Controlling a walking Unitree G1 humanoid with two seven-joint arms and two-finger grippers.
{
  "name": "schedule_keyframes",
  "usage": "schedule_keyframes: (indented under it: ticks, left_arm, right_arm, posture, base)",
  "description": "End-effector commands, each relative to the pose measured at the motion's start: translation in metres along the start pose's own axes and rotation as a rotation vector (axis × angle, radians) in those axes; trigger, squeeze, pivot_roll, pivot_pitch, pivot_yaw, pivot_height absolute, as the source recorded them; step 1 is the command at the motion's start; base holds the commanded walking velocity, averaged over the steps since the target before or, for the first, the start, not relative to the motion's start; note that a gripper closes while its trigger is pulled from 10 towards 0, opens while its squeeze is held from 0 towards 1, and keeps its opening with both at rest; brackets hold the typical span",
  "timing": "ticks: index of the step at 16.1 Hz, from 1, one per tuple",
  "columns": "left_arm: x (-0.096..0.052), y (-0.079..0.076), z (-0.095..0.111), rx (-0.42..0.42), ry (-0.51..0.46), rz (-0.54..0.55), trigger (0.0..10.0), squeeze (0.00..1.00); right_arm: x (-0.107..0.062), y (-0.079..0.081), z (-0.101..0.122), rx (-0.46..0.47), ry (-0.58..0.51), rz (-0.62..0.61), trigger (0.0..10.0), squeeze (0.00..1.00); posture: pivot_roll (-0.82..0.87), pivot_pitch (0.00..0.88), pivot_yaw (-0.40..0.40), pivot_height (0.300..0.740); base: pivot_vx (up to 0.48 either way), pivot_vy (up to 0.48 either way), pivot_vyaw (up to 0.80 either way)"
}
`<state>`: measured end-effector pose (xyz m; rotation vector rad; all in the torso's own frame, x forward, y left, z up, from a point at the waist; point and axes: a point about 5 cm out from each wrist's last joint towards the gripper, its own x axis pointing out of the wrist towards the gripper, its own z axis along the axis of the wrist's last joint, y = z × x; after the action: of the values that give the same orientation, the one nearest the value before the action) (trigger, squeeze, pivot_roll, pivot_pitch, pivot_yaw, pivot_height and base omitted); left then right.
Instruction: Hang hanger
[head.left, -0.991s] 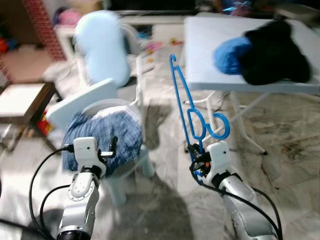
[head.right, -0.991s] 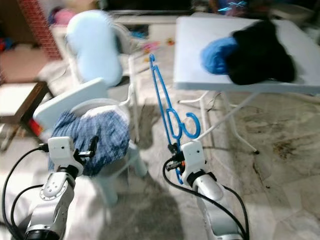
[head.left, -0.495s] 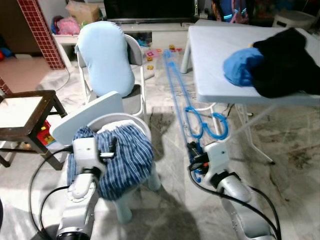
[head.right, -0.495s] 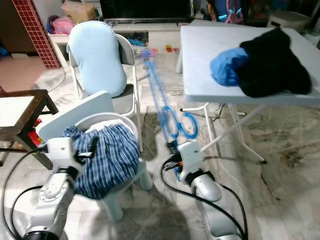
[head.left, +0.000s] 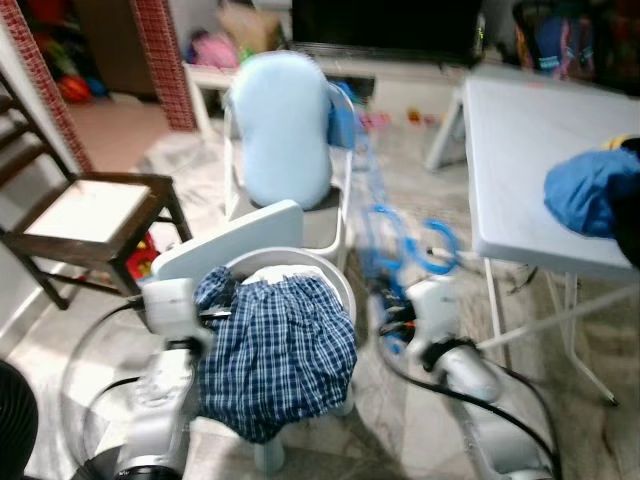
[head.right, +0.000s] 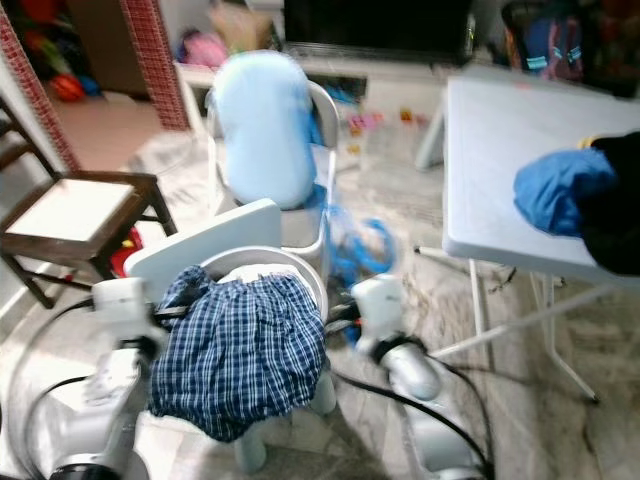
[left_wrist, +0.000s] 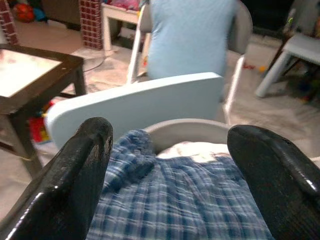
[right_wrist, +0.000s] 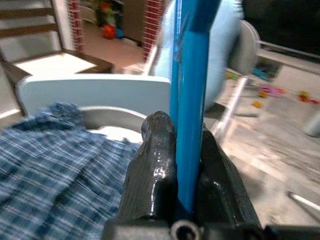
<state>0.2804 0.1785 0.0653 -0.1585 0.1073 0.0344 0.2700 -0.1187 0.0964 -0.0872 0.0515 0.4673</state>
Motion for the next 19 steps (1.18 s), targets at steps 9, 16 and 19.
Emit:
schedule_keyframes:
  ticks: [9,16,19]
  left_arm:
    - [-0.0006,-0.0108,0.0012,-0.014,-0.004,-0.038,10.0,0.0]
    - [-0.0008,-0.0118,0.0003,-0.018,-0.001,-0.038,10.0,0.0]
    - [-0.0019,-0.0098,0.002,-0.016,-0.009,-0.038,10.0,0.0]
  right_arm:
    - [-0.0021,-0.0035,0.0014,-0.034,-0.007,0.009,10.0,0.0]
    - [-0.0035,-0.0036,0.001,-0.035,-0.007,0.009,10.0,0.0]
    - [-0.0029,-0.0046,0.0019,-0.035,-0.011,-0.001,10.0,0.0]
  posture:
    - [-0.05,0.032,0.001,0.74]
    - [-0.06,0.035,0.002,0.74]
    - [-0.06,0.035,0.004,0.74]
  base:
    - [0.146,-0.19,0.29]
    - [0.232,-0.318,0.61]
    - [0.169,-0.081,0.51]
